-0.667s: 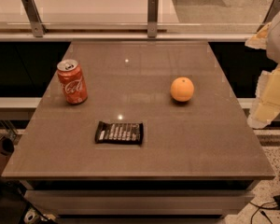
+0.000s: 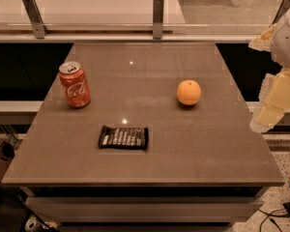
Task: Pick rxbar chocolate
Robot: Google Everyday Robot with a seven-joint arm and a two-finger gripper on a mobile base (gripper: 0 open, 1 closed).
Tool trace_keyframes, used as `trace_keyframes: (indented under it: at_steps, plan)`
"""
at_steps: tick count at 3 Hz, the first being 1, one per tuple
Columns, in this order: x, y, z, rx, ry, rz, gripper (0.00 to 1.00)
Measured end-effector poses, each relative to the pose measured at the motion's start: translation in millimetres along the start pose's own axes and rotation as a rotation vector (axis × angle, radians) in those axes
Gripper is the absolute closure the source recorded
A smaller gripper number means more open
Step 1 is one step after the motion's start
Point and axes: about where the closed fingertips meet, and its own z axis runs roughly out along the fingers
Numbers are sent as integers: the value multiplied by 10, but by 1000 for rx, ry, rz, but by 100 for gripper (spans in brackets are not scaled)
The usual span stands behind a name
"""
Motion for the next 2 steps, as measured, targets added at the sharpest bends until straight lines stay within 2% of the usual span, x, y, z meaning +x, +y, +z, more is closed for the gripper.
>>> trace_keyframes:
  at_steps: [2]
  plan:
    - [-324,129,369,-48,-157,-30,0]
